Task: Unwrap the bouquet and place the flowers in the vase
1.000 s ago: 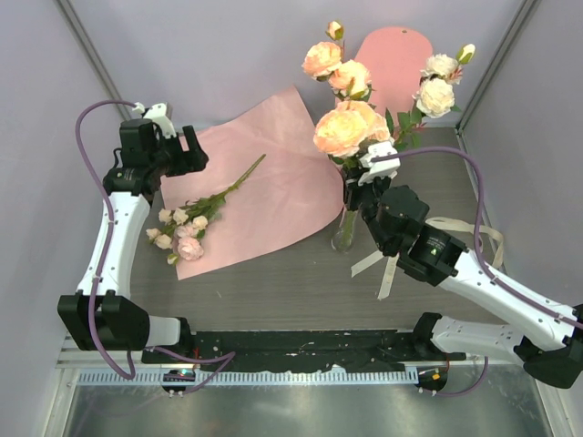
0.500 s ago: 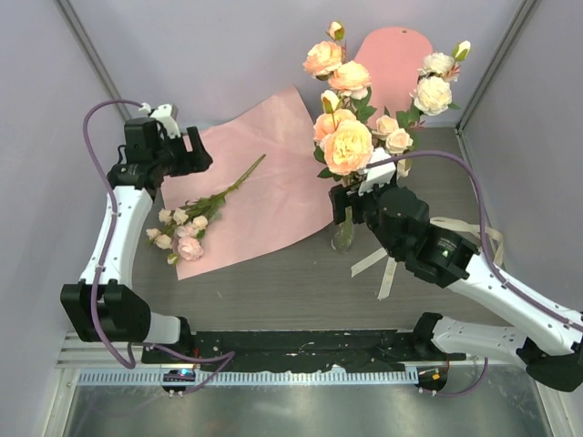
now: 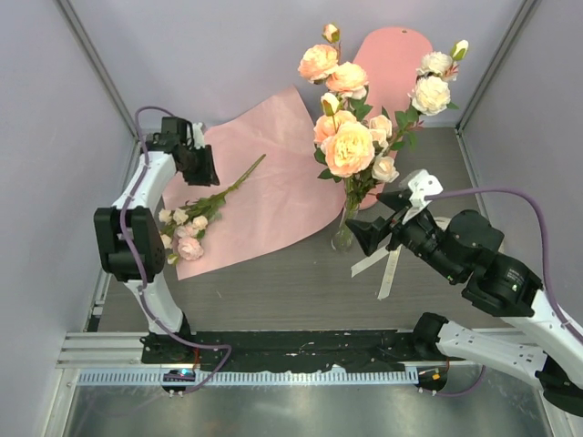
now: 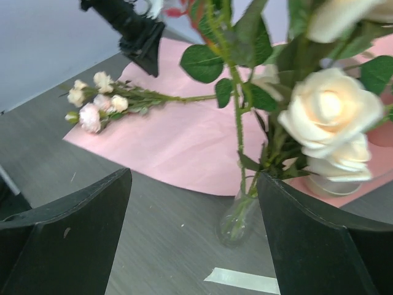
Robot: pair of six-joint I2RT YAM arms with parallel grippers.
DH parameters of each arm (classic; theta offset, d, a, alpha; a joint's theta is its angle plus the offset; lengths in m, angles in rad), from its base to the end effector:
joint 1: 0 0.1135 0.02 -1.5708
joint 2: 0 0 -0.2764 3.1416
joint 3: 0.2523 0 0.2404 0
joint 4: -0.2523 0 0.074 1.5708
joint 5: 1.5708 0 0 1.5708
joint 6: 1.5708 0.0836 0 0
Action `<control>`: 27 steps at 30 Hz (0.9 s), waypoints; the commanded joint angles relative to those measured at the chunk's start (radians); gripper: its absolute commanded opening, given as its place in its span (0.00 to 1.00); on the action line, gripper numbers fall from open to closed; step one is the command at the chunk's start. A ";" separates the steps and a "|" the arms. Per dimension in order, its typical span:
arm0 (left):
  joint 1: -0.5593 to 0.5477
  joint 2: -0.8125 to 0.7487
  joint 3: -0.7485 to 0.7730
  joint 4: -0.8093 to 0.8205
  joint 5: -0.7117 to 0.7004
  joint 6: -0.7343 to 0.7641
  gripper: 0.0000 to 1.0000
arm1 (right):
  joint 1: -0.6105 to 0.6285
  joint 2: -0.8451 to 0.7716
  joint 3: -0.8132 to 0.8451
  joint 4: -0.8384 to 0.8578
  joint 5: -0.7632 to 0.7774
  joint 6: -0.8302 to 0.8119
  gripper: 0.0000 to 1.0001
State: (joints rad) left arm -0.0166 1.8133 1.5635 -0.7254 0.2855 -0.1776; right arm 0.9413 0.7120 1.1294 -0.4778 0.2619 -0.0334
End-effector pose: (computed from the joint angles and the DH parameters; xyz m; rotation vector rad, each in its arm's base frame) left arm 0.4128 -0.0304 0.2548 -0.0926 2.5432 -0.4394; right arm 0.1080 0.1115 0.4340 -0.5878 1.5428 0.4824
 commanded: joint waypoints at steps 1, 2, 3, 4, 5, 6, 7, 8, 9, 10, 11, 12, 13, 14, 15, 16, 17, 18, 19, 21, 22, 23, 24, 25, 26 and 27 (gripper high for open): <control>-0.089 0.099 0.131 -0.032 -0.031 0.069 0.35 | 0.001 0.014 -0.006 -0.059 -0.159 -0.019 0.89; -0.104 0.131 0.156 -0.046 -0.052 0.079 0.35 | -0.001 0.012 -0.011 -0.061 -0.168 -0.017 0.89; -0.115 0.164 0.186 -0.087 -0.090 0.093 0.35 | 0.001 0.004 -0.022 -0.058 -0.182 -0.014 0.89; -0.118 0.200 0.249 -0.110 -0.106 0.093 0.35 | 0.001 -0.005 -0.029 -0.051 -0.188 -0.011 0.89; -0.117 0.257 0.280 -0.132 -0.120 0.092 0.35 | 0.002 -0.014 -0.040 -0.044 -0.194 -0.008 0.89; -0.115 0.283 0.305 -0.166 -0.137 0.090 0.35 | -0.001 -0.028 -0.065 -0.026 -0.203 -0.010 0.89; -0.112 0.299 0.323 -0.167 -0.143 0.092 0.36 | 0.001 -0.048 -0.077 -0.013 -0.204 -0.010 0.89; -0.115 0.320 0.322 -0.158 -0.150 0.092 0.37 | -0.001 -0.058 -0.088 -0.005 -0.205 -0.013 0.89; -0.114 0.331 0.322 -0.151 -0.151 0.092 0.39 | -0.002 -0.066 -0.100 0.002 -0.204 -0.017 0.89; -0.114 0.342 0.332 -0.154 -0.157 0.090 0.40 | 0.001 -0.074 -0.106 0.005 -0.198 -0.020 0.89; -0.115 0.354 0.342 -0.158 -0.163 0.090 0.40 | 0.001 -0.075 -0.109 0.005 -0.196 -0.023 0.89; -0.117 0.369 0.349 -0.164 -0.166 0.093 0.42 | -0.001 -0.075 -0.114 0.007 -0.193 -0.026 0.89; -0.117 0.374 0.359 -0.164 -0.167 0.096 0.43 | -0.001 -0.074 -0.114 0.007 -0.196 -0.028 0.89; -0.117 0.377 0.359 -0.160 -0.169 0.096 0.44 | -0.001 -0.072 -0.115 0.007 -0.197 -0.029 0.89; -0.117 0.382 0.360 -0.149 -0.169 0.098 0.44 | -0.001 -0.071 -0.120 0.010 -0.199 -0.028 0.89; -0.118 0.386 0.371 -0.151 -0.167 0.098 0.44 | -0.001 -0.071 -0.123 0.013 -0.201 -0.028 0.89; -0.118 0.392 0.378 -0.154 -0.166 0.098 0.45 | -0.001 -0.068 -0.126 0.013 -0.204 -0.028 0.89; -0.121 0.402 0.380 -0.152 -0.170 0.098 0.45 | 0.001 -0.069 -0.129 0.019 -0.204 -0.026 0.89; -0.123 0.406 0.391 -0.154 -0.175 0.099 0.45 | -0.001 -0.068 -0.131 0.022 -0.205 -0.026 0.89; -0.123 0.422 0.409 -0.166 -0.183 0.104 0.48 | -0.001 -0.063 -0.134 0.025 -0.208 -0.023 0.89; -0.123 0.440 0.429 -0.172 -0.184 0.105 0.48 | -0.001 -0.060 -0.135 0.024 -0.210 -0.022 0.89; -0.123 0.448 0.440 -0.178 -0.186 0.107 0.49 | 0.001 -0.060 -0.134 0.025 -0.211 -0.022 0.89; -0.123 0.457 0.457 -0.187 -0.186 0.110 0.49 | -0.001 -0.054 -0.132 0.025 -0.211 -0.022 0.89; -0.123 0.474 0.461 -0.190 -0.183 0.109 0.49 | -0.001 -0.052 -0.132 0.025 -0.213 -0.020 0.89; -0.123 0.480 0.463 -0.196 -0.166 0.109 0.46 | -0.001 -0.052 -0.132 0.027 -0.211 -0.020 0.89; -0.125 0.486 0.460 -0.198 -0.158 0.110 0.42 | -0.001 -0.048 -0.132 0.028 -0.210 -0.020 0.89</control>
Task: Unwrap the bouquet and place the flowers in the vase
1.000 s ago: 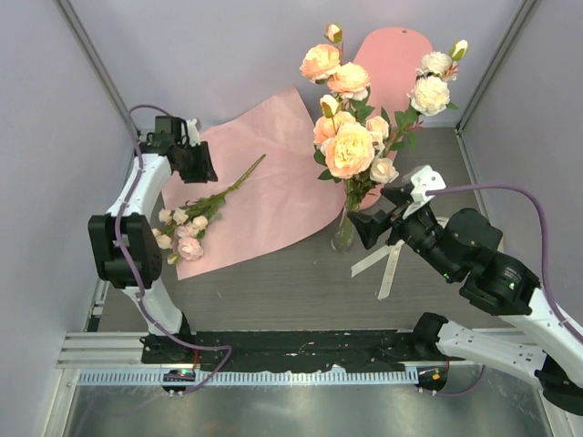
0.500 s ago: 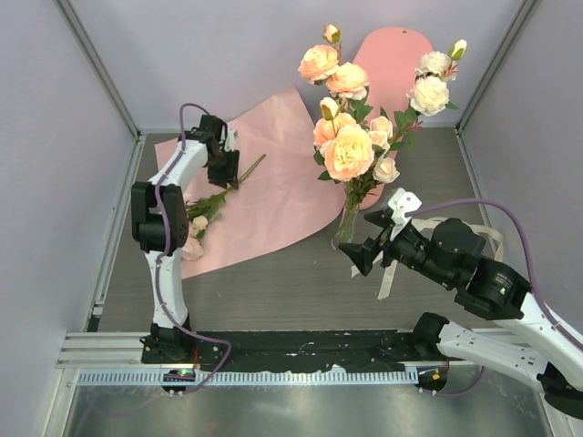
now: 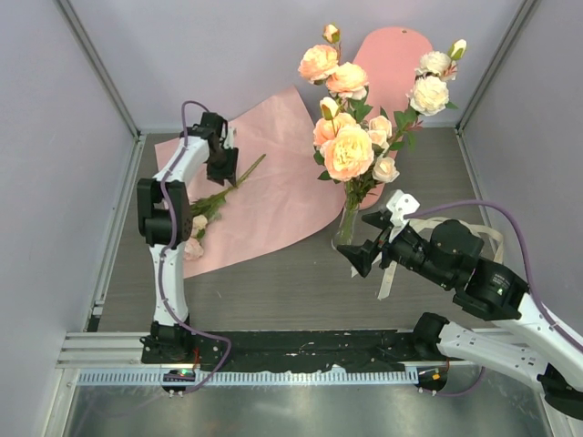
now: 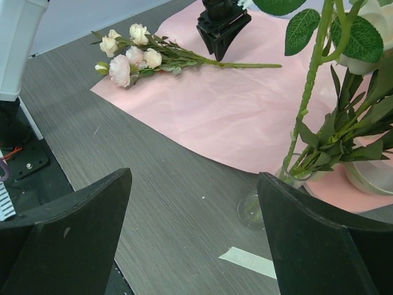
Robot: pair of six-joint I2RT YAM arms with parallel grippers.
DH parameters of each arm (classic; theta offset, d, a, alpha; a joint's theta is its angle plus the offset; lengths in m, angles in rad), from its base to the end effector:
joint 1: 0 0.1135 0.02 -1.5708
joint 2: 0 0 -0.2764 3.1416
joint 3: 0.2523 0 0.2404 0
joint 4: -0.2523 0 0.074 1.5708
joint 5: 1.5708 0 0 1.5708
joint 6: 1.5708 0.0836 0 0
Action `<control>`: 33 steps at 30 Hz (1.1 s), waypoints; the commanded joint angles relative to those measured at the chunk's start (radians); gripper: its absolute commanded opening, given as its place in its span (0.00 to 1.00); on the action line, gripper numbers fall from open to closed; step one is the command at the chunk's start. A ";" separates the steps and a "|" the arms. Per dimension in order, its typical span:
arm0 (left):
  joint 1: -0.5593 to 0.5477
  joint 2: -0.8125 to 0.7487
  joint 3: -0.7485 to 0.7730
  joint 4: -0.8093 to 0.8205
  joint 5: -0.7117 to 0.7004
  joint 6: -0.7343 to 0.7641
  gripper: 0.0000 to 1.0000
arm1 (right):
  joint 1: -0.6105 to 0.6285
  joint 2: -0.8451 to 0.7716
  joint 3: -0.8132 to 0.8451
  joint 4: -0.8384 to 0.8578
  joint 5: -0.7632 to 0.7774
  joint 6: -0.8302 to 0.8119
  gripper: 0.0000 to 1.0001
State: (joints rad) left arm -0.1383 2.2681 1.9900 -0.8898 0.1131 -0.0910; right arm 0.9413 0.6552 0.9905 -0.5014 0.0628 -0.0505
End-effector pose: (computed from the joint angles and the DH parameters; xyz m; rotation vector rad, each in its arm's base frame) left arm 0.4933 -0.0782 0.1747 0.0967 2.7446 -0.2186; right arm 0.0962 0.1232 0.3892 -0.8025 1.5826 0.5965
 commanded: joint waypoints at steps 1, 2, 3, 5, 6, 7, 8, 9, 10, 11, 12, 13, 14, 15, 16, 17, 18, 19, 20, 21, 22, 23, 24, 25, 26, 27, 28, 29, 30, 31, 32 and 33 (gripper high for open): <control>-0.004 0.037 0.035 -0.034 0.016 0.023 0.38 | 0.001 0.009 0.005 0.050 -0.009 -0.002 0.89; -0.006 0.041 0.033 -0.037 0.017 0.025 0.35 | -0.001 0.012 0.007 0.053 -0.008 -0.003 0.89; -0.010 0.041 0.033 -0.038 0.016 0.030 0.33 | -0.001 0.014 0.007 0.054 -0.011 -0.002 0.89; -0.014 0.038 0.032 -0.041 0.019 0.033 0.31 | 0.001 0.012 0.004 0.060 -0.012 0.001 0.89; -0.015 0.038 0.032 -0.044 0.019 0.034 0.30 | 0.001 0.014 0.002 0.063 -0.011 0.001 0.89; -0.018 0.034 0.030 -0.044 0.017 0.036 0.29 | -0.001 0.014 -0.001 0.064 -0.011 0.003 0.89; -0.024 0.025 0.026 -0.037 0.014 0.036 0.27 | 0.001 0.014 -0.003 0.067 -0.009 0.006 0.89; -0.029 0.019 0.015 -0.032 0.010 0.037 0.26 | 0.001 0.014 -0.006 0.067 -0.011 0.008 0.89; -0.032 0.018 0.010 -0.029 -0.001 0.042 0.26 | -0.001 0.017 -0.004 0.067 -0.015 0.011 0.89; -0.040 0.022 0.007 -0.029 -0.009 0.043 0.24 | 0.001 0.017 -0.006 0.069 -0.020 0.014 0.89; -0.043 0.027 0.007 -0.031 -0.015 0.045 0.24 | 0.001 0.020 -0.006 0.070 -0.023 0.020 0.89; -0.043 0.031 0.009 -0.034 -0.016 0.048 0.22 | 0.001 0.018 -0.006 0.072 -0.029 0.021 0.89; -0.046 0.039 0.013 -0.040 -0.020 0.048 0.22 | -0.001 0.020 -0.007 0.075 -0.031 0.024 0.89; -0.046 0.048 0.015 -0.043 -0.021 0.048 0.21 | 0.001 0.020 -0.007 0.077 -0.029 0.028 0.89; -0.047 0.053 0.015 -0.043 -0.023 0.048 0.20 | 0.001 0.017 -0.009 0.080 -0.032 0.029 0.89; -0.049 0.056 0.013 -0.043 -0.023 0.050 0.20 | -0.001 0.017 -0.009 0.081 -0.032 0.031 0.89; -0.049 0.062 0.012 -0.040 -0.024 0.050 0.20 | 0.001 0.018 -0.010 0.080 -0.034 0.032 0.89; -0.049 0.065 0.010 -0.040 -0.024 0.051 0.20 | 0.001 0.018 -0.010 0.080 -0.035 0.032 0.89; -0.050 0.067 0.009 -0.041 -0.029 0.051 0.21 | -0.001 0.018 -0.013 0.081 -0.037 0.034 0.89; -0.052 0.073 0.009 -0.043 -0.035 0.053 0.22 | -0.001 0.017 -0.012 0.081 -0.037 0.034 0.89; -0.053 0.080 0.007 -0.043 -0.041 0.054 0.23 | -0.001 0.020 -0.015 0.083 -0.038 0.034 0.89; -0.060 0.087 0.004 -0.043 -0.046 0.056 0.23 | 0.001 0.017 -0.016 0.086 -0.040 0.035 0.89; -0.061 0.091 0.004 -0.041 -0.050 0.060 0.23 | 0.001 0.018 -0.018 0.087 -0.041 0.037 0.89; -0.063 0.100 0.003 -0.041 -0.055 0.062 0.21 | -0.001 0.018 -0.018 0.089 -0.043 0.037 0.89; -0.066 0.103 0.001 -0.043 -0.059 0.063 0.20 | -0.001 0.020 -0.026 0.093 -0.046 0.037 0.89; -0.066 0.107 0.003 -0.043 -0.072 0.065 0.18 | 0.001 0.023 -0.030 0.096 -0.038 0.035 0.89; -0.067 0.108 0.004 -0.047 -0.078 0.065 0.16 | -0.001 0.027 -0.036 0.101 -0.032 0.032 0.88; -0.069 0.105 0.009 -0.049 -0.079 0.065 0.15 | -0.001 0.030 -0.045 0.103 -0.032 0.025 0.88; -0.069 0.100 0.009 -0.049 -0.081 0.066 0.13 | -0.001 0.035 -0.049 0.103 -0.034 0.020 0.88; -0.069 0.091 0.007 -0.043 -0.079 0.068 0.10 | 0.002 0.047 -0.049 0.101 -0.034 0.015 0.88; -0.072 0.076 0.003 -0.043 -0.078 0.068 0.07 | 0.001 0.055 -0.053 0.100 -0.035 0.009 0.88; -0.072 0.068 0.004 -0.044 -0.079 0.071 0.05 | -0.001 0.061 -0.053 0.100 -0.037 0.006 0.88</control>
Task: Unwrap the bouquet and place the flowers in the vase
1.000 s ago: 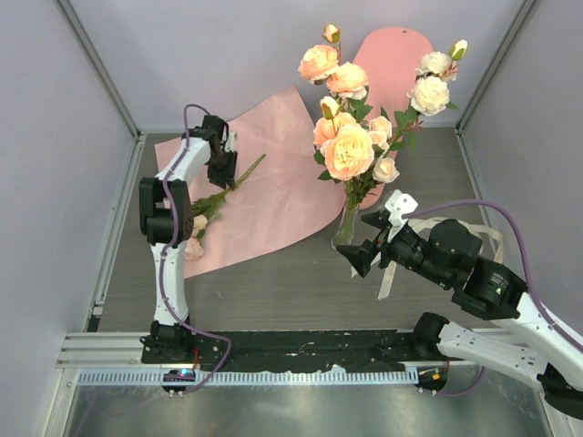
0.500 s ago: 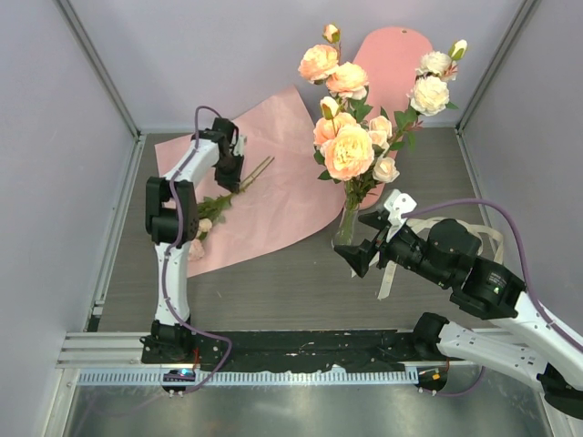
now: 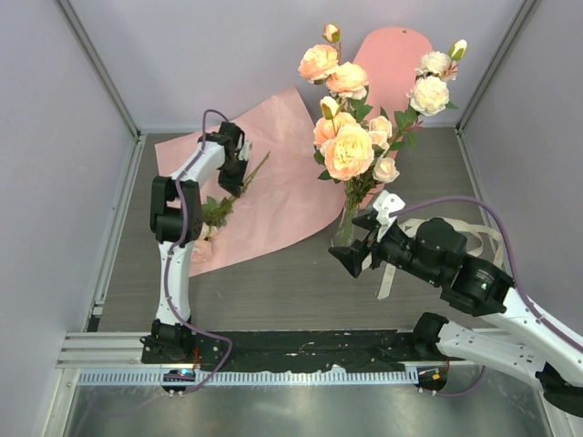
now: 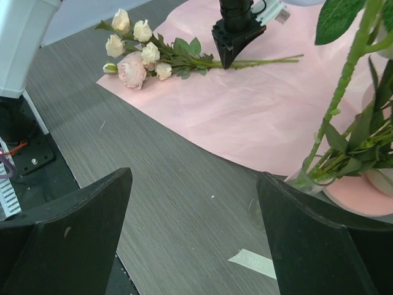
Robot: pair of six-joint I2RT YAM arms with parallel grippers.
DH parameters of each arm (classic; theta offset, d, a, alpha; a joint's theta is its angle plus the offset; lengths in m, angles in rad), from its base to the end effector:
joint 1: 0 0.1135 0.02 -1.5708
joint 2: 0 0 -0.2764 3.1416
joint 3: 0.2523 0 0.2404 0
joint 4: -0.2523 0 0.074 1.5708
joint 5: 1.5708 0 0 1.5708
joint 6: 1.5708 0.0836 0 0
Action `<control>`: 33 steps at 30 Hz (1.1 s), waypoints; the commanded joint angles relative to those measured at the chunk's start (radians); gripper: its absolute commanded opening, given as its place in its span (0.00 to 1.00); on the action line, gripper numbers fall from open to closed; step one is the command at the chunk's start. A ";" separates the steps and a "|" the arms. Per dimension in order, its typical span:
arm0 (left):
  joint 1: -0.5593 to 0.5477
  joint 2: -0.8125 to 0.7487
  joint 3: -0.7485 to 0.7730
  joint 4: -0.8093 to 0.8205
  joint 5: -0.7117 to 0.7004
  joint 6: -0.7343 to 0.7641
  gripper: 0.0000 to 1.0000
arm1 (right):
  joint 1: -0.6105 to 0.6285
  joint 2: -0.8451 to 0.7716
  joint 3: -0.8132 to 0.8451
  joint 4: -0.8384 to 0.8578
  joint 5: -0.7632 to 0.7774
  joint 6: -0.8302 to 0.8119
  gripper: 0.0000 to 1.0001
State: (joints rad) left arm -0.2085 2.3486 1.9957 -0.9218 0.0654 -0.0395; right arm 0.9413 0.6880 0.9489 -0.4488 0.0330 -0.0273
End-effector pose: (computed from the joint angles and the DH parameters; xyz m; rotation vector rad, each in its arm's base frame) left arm 0.4871 -0.1087 0.1357 0.2546 2.8409 -0.1452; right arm 0.1027 0.1363 0.3776 -0.8172 1.6063 0.6315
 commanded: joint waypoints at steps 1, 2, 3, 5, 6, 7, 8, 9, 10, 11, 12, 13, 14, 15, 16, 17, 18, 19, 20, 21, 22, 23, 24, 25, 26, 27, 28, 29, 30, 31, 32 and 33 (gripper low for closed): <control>-0.003 -0.020 0.000 -0.017 -0.039 0.020 0.00 | 0.001 0.037 -0.013 0.048 -0.008 -0.019 0.88; -0.006 -0.037 0.002 -0.015 -0.044 0.020 0.00 | 0.001 0.039 -0.012 0.058 -0.011 -0.022 0.88; -0.008 -0.046 0.000 -0.018 -0.049 0.021 0.00 | 0.001 0.042 -0.013 0.065 -0.015 -0.025 0.88; -0.012 -0.070 -0.003 -0.018 -0.056 0.024 0.00 | 0.001 0.044 -0.016 0.087 -0.018 -0.026 0.88; -0.014 -0.095 -0.003 -0.018 -0.058 0.024 0.00 | -0.001 0.045 -0.016 0.094 -0.018 -0.029 0.88; -0.015 -0.109 -0.003 -0.020 -0.058 0.026 0.00 | 0.002 0.047 -0.016 0.101 -0.019 -0.033 0.88; -0.020 -0.121 -0.008 -0.022 -0.056 0.027 0.00 | 0.001 0.053 -0.016 0.108 -0.019 -0.036 0.88; -0.022 -0.152 -0.012 -0.020 -0.056 0.027 0.00 | 0.002 0.056 -0.016 0.110 -0.021 -0.039 0.88; -0.022 -0.164 -0.017 -0.017 -0.058 0.029 0.00 | 0.002 0.059 -0.016 0.110 -0.021 -0.042 0.88; -0.025 -0.181 -0.027 -0.017 -0.056 0.027 0.00 | 0.002 0.062 -0.015 0.110 -0.016 -0.043 0.88; -0.026 -0.193 -0.035 -0.014 -0.058 0.027 0.00 | 0.002 0.064 -0.013 0.107 -0.012 -0.046 0.88; -0.026 -0.212 -0.038 -0.014 -0.058 0.027 0.00 | 0.001 0.065 -0.015 0.108 -0.010 -0.046 0.88; -0.029 -0.219 -0.043 -0.017 -0.058 0.027 0.00 | 0.002 0.064 -0.015 0.111 -0.005 -0.046 0.88; -0.029 -0.222 -0.043 -0.018 -0.053 0.027 0.00 | 0.002 0.062 -0.016 0.113 -0.007 -0.046 0.88; -0.032 -0.232 -0.046 -0.022 -0.047 0.026 0.00 | 0.002 0.062 -0.016 0.117 -0.007 -0.045 0.88; -0.035 -0.233 -0.051 -0.022 -0.042 0.024 0.00 | 0.002 0.064 -0.019 0.121 -0.007 -0.045 0.88; -0.040 -0.232 -0.051 -0.025 -0.042 0.020 0.00 | 0.004 0.064 -0.021 0.125 -0.011 -0.043 0.88; -0.045 -0.229 -0.051 -0.035 -0.038 0.017 0.00 | 0.004 0.067 -0.024 0.134 -0.012 -0.043 0.88; -0.046 -0.224 -0.038 -0.041 -0.033 0.010 0.00 | 0.004 0.071 -0.028 0.139 -0.012 -0.042 0.88; -0.046 -0.224 -0.031 -0.049 -0.024 -0.005 0.00 | 0.004 0.079 -0.032 0.140 -0.013 -0.043 0.88; -0.048 -0.222 -0.017 -0.064 -0.024 -0.010 0.00 | 0.005 0.085 -0.038 0.142 -0.012 -0.048 0.88; -0.048 -0.232 -0.015 -0.069 -0.019 -0.014 0.00 | 0.007 0.087 -0.042 0.144 -0.008 -0.062 0.88; -0.046 -0.239 -0.014 -0.074 -0.018 -0.017 0.00 | 0.019 0.088 -0.048 0.147 0.008 -0.071 0.88; -0.046 -0.248 -0.014 -0.080 -0.010 -0.022 0.00 | 0.027 0.085 -0.062 0.160 0.018 -0.083 0.88; -0.046 -0.271 -0.014 -0.081 -0.004 -0.025 0.00 | 0.036 0.085 -0.070 0.168 0.025 -0.097 0.88; -0.046 -0.287 -0.015 -0.083 0.005 -0.025 0.00 | 0.045 0.081 -0.079 0.179 0.028 -0.135 0.88; -0.046 -0.302 -0.023 -0.084 0.032 -0.031 0.00 | 0.071 0.074 -0.097 0.206 0.031 -0.155 0.88; -0.046 -0.339 -0.034 -0.081 0.045 -0.036 0.00 | 0.086 0.073 -0.104 0.222 0.036 -0.173 0.88; -0.048 -0.356 -0.046 -0.074 0.063 -0.036 0.00 | 0.103 0.071 -0.110 0.237 0.044 -0.212 0.88; -0.046 -0.373 -0.067 -0.074 0.089 -0.043 0.00 | 0.147 0.074 -0.116 0.267 0.066 -0.230 0.88; -0.046 -0.389 -0.078 -0.074 0.102 -0.042 0.00 | 0.172 0.091 -0.119 0.284 0.080 -0.252 0.88; -0.048 -0.415 -0.089 -0.074 0.114 -0.042 0.00 | 0.203 0.103 -0.122 0.300 0.102 -0.299 0.88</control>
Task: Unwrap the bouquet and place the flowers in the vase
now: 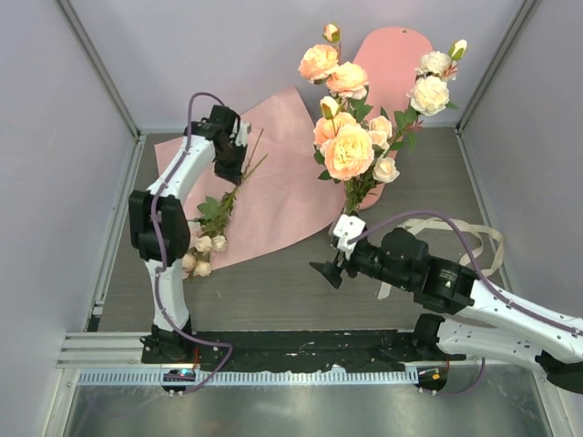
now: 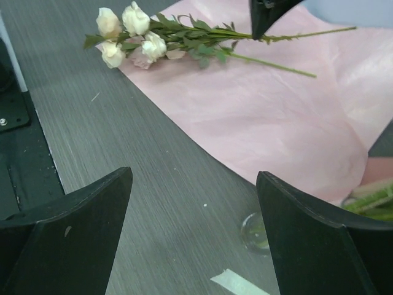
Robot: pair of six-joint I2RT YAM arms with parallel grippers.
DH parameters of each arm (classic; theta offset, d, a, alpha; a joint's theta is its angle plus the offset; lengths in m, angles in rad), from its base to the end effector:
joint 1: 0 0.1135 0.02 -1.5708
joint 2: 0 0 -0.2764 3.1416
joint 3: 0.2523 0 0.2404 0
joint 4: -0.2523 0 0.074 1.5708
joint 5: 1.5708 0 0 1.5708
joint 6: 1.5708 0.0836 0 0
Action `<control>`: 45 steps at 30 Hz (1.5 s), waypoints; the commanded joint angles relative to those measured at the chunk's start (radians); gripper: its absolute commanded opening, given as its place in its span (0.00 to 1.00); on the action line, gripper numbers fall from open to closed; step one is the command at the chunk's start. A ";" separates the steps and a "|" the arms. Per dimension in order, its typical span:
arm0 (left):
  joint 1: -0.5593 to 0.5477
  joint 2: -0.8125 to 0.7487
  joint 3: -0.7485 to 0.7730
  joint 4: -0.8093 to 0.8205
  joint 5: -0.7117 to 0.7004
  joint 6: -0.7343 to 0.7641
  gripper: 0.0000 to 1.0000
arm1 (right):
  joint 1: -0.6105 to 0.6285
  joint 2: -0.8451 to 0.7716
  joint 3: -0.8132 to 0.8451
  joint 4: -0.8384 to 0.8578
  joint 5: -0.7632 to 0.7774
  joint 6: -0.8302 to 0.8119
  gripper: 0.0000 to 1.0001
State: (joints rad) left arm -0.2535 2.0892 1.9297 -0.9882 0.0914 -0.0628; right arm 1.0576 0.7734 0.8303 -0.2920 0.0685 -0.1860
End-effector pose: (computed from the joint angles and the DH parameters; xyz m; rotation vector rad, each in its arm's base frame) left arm 0.4442 -0.1230 0.2325 0.2866 2.7151 -0.2156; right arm 0.1053 0.1752 0.3431 -1.0314 1.5246 0.5555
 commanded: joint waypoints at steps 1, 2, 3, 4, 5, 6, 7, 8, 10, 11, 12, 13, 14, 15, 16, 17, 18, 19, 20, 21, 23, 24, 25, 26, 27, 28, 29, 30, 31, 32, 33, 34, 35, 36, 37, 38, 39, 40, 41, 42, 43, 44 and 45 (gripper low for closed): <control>-0.003 -0.172 -0.041 -0.010 0.100 -0.017 0.00 | 0.146 0.035 -0.005 0.174 0.106 -0.174 0.88; -0.001 -0.185 -0.050 -0.009 0.126 -0.017 0.00 | 0.183 0.074 -0.005 0.192 0.140 -0.203 0.88; -0.001 -0.216 -0.064 0.003 0.136 -0.017 0.00 | 0.212 0.104 -0.003 0.214 0.167 -0.231 0.88; -0.001 -0.228 -0.089 0.006 0.146 -0.015 0.00 | 0.238 0.134 0.009 0.247 0.194 -0.294 0.88; -0.003 -0.239 -0.093 0.010 0.159 -0.014 0.00 | 0.286 0.206 0.018 0.263 0.242 -0.326 0.89; -0.004 -0.256 -0.100 0.010 0.171 -0.012 0.00 | 0.300 0.242 0.024 0.278 0.258 -0.366 0.89; -0.007 -0.261 -0.100 0.008 0.180 -0.009 0.00 | 0.312 0.277 0.032 0.339 0.273 -0.444 0.89; -0.009 -0.264 -0.100 0.005 0.189 -0.008 0.00 | 0.321 0.320 0.032 0.370 0.286 -0.501 0.89; -0.018 -0.271 -0.100 0.003 0.217 -0.003 0.00 | 0.323 0.430 0.018 0.488 0.295 -0.701 0.89; -0.021 -0.274 -0.098 0.002 0.218 0.000 0.00 | 0.323 0.466 0.003 0.555 0.319 -0.780 0.90; -0.026 -0.277 -0.098 -0.001 0.220 0.000 0.00 | 0.318 0.560 -0.017 0.732 0.336 -0.855 0.91; -0.027 -0.282 -0.101 0.000 0.222 0.001 0.00 | 0.311 0.611 -0.037 0.819 0.352 -0.942 0.91; -0.027 -0.285 -0.103 0.002 0.225 0.001 0.00 | 0.300 0.659 -0.034 0.897 0.361 -1.052 0.92; -0.029 -0.288 -0.106 0.005 0.226 0.003 0.00 | 0.273 0.712 -0.025 0.975 0.349 -1.099 0.92; -0.030 -0.288 -0.107 0.005 0.225 0.004 0.00 | 0.254 0.784 0.002 1.000 0.326 -1.134 0.92; -0.032 -0.291 -0.109 0.005 0.226 0.004 0.00 | 0.239 0.823 0.010 1.036 0.301 -1.197 0.92; -0.035 -0.291 -0.113 0.008 0.225 0.004 0.00 | 0.226 0.854 0.022 1.071 0.265 -1.225 0.92; -0.038 -0.291 -0.112 0.003 0.228 0.007 0.00 | 0.200 0.915 0.055 1.082 0.251 -1.253 0.92; -0.043 -0.293 -0.110 0.003 0.232 0.008 0.00 | 0.188 0.943 0.064 1.100 0.241 -1.291 0.92; -0.047 -0.294 -0.115 0.005 0.235 0.009 0.00 | 0.174 0.969 0.072 1.163 0.225 -1.360 0.92; -0.049 -0.294 -0.113 0.005 0.251 0.009 0.00 | 0.134 1.030 0.113 1.180 0.199 -1.406 0.91; -0.049 -0.294 -0.110 0.003 0.251 0.009 0.00 | 0.125 1.043 0.127 1.171 0.182 -1.421 0.91; -0.047 -0.293 -0.110 0.003 0.254 0.009 0.00 | 0.102 1.055 0.156 1.165 0.151 -1.425 0.91; -0.047 -0.294 -0.109 0.002 0.255 0.009 0.00 | 0.093 1.081 0.171 1.159 0.140 -1.429 0.91; -0.049 -0.294 -0.109 0.000 0.258 0.009 0.00 | 0.085 1.096 0.184 1.168 0.131 -1.454 0.90; -0.047 -0.296 -0.109 0.002 0.263 0.009 0.00 | 0.079 1.112 0.206 1.179 0.123 -1.466 0.90; -0.049 -0.296 -0.109 0.002 0.265 0.011 0.00 | 0.065 1.150 0.217 1.189 0.117 -1.481 0.90; -0.047 -0.294 -0.110 0.003 0.266 0.009 0.00 | 0.059 1.165 0.228 1.212 0.111 -1.494 0.90; -0.049 -0.293 -0.112 0.003 0.268 0.009 0.00 | 0.052 1.181 0.248 1.222 0.105 -1.513 0.90; -0.049 -0.291 -0.110 -0.001 0.271 0.009 0.00 | 0.042 1.196 0.257 1.231 0.094 -1.523 0.90; -0.049 -0.290 -0.109 -0.001 0.272 0.009 0.00 | 0.036 1.224 0.266 1.246 0.088 -1.530 0.89; -0.049 -0.288 -0.107 0.000 0.275 0.009 0.00 | 0.032 1.237 0.288 1.252 0.083 -1.547 0.89; -0.049 -0.291 -0.107 -0.001 0.278 0.011 0.00 | 0.024 1.248 0.297 1.257 0.073 -1.552 0.88; -0.050 -0.291 -0.109 -0.001 0.277 0.009 0.00 | 0.013 1.276 0.318 1.271 0.067 -1.555 0.87; -0.050 -0.294 -0.109 0.000 0.277 0.011 0.00 | 0.009 1.284 0.326 1.274 0.060 -1.558 0.85; -0.052 -0.297 -0.109 0.000 0.275 0.009 0.00 | 0.004 1.294 0.334 1.274 0.054 -1.564 0.82; -0.053 -0.297 -0.112 0.002 0.275 0.009 0.00 | -0.004 1.303 0.346 1.272 0.044 -1.570 0.80; -0.055 -0.297 -0.110 0.002 0.274 0.009 0.00 | -0.005 1.317 0.351 1.274 0.040 -1.577 0.73; -0.056 -0.297 -0.112 0.002 0.274 0.009 0.00 | -0.007 1.325 0.355 1.277 0.037 -1.596 0.67; -0.056 -0.297 -0.110 0.002 0.272 0.008 0.00 | -0.010 1.331 0.359 1.298 0.033 -1.603 0.61; -0.056 -0.297 -0.109 0.002 0.271 0.008 0.00 | -0.007 1.343 0.360 1.310 0.033 -1.610 0.51; -0.056 -0.297 -0.110 0.002 0.269 0.008 0.00 | -0.008 1.348 0.363 1.336 0.036 -1.622 0.46; -0.058 -0.299 -0.107 0.002 0.263 0.008 0.00 | -0.008 1.353 0.363 1.349 0.039 -1.629 0.40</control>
State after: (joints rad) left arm -0.3031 1.8404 1.8141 -0.9890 0.3416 -0.0669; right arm 1.0531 2.1162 1.1484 0.8890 0.1272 -1.7561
